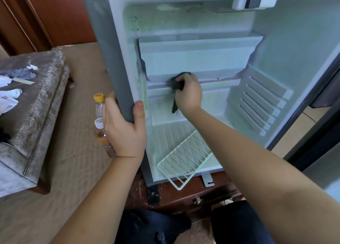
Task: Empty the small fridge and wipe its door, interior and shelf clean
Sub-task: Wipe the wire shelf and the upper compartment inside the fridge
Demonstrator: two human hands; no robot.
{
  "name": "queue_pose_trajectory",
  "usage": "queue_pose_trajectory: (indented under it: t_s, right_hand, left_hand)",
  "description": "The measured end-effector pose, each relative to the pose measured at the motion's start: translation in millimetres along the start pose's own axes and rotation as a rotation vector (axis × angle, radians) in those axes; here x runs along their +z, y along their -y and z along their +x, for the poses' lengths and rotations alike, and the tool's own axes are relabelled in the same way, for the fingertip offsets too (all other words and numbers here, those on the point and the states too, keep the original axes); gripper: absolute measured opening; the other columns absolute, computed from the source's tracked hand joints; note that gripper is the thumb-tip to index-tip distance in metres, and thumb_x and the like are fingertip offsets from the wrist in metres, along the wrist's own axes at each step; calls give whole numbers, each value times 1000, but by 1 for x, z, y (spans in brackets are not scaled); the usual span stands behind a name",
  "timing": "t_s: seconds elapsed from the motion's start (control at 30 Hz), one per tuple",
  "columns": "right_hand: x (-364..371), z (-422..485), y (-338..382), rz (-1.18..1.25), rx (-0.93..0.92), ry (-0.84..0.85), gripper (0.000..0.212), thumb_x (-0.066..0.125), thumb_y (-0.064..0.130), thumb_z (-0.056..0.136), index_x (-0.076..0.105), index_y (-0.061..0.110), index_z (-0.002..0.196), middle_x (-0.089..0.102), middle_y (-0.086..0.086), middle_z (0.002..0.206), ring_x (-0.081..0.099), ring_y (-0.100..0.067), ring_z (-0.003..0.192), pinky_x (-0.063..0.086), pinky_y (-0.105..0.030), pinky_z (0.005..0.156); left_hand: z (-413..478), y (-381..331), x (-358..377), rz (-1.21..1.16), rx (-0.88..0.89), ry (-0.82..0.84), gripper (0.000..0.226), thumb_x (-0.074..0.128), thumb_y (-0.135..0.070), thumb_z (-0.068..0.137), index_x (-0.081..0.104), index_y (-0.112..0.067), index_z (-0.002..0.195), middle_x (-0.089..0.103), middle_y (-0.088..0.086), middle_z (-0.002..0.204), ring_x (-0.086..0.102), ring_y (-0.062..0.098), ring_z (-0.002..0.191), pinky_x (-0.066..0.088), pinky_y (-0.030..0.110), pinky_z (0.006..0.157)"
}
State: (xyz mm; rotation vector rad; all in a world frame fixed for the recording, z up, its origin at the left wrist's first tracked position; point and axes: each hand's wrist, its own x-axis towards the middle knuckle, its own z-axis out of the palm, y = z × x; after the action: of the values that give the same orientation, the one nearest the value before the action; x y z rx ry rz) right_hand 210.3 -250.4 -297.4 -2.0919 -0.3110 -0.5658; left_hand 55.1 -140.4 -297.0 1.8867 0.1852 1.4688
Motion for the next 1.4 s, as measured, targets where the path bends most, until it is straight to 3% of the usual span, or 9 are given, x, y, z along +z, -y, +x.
queue_pose_trajectory:
  t_s: [0.13, 0.3, 0.47, 0.6, 0.7, 0.87, 1.0, 1.13, 1.4]
  right_hand:
    - [-5, -1, 0, 6, -150, 161, 36, 51, -10, 75, 65, 4, 105, 62, -9, 111, 58, -24, 99, 37, -16, 77]
    - [-53, 11, -39, 22, -20, -102, 33, 53, -10, 74, 67, 4, 100, 65, -11, 107, 60, -26, 100, 34, -11, 80]
    - [-48, 14, -40, 38, 130, -154, 34, 51, -9, 75, 66, 8, 101, 63, -8, 112, 59, -22, 101, 38, -13, 79]
    - [-12, 5, -6, 94, 96, -38, 35, 51, -8, 75, 67, 9, 101, 64, -5, 110, 60, -21, 100, 39, -13, 80]
    - [14, -6, 16, 120, 23, 23, 37, 48, -8, 76, 67, 6, 105, 64, -8, 114, 60, -23, 101, 41, -19, 81]
    - [40, -16, 33, 114, -140, 158, 45, 43, -11, 71, 64, 5, 107, 63, -10, 112, 58, -25, 95, 44, -31, 77]
    - [25, -19, 23, 59, -319, 316, 41, 39, -15, 65, 58, 1, 98, 58, -10, 99, 44, -19, 85, 35, -30, 65]
    - [4, -32, -1, -97, -439, 505, 36, 45, -14, 69, 58, 2, 98, 57, -12, 100, 49, -26, 91, 37, -31, 70]
    - [-45, -19, -66, -35, 27, -93, 45, 52, -8, 78, 53, 5, 121, 48, -16, 121, 51, -28, 104, 29, -13, 79]
  left_hand:
    - [-1, -2, 0, -4, 9, 17, 50, 34, -62, 94, 42, -17, 114, 58, 9, 100, 52, 21, 90, 33, 21, 73]
    - [0, -1, 1, -19, 3, 12, 48, 33, -65, 94, 40, -22, 116, 53, 0, 102, 53, 21, 92, 35, 23, 76]
    - [0, 0, 1, -21, 5, 10, 49, 33, -64, 94, 39, -22, 119, 50, -4, 105, 52, 16, 94, 35, 20, 77]
    - [-1, 2, 1, -21, 9, 13, 50, 33, -64, 94, 39, -22, 119, 49, -3, 105, 50, 11, 94, 34, 10, 77]
    - [0, 1, 1, -22, 5, 21, 50, 32, -66, 94, 39, -24, 119, 51, -4, 105, 50, 8, 93, 37, 18, 77]
    - [0, 0, 0, -26, 10, 6, 52, 32, -65, 94, 42, -21, 120, 56, 1, 104, 57, 21, 93, 43, 31, 75]
    - [1, -3, 0, -19, 8, 11, 50, 31, -66, 94, 40, -24, 121, 54, -3, 108, 57, 19, 97, 48, 37, 77]
    - [1, -4, -1, -16, -6, 22, 52, 32, -66, 93, 42, -22, 120, 60, 7, 107, 59, 25, 96, 49, 40, 77]
    - [1, -5, -1, -12, -8, 27, 50, 32, -67, 93, 40, -25, 121, 59, 5, 107, 59, 28, 96, 50, 44, 76]
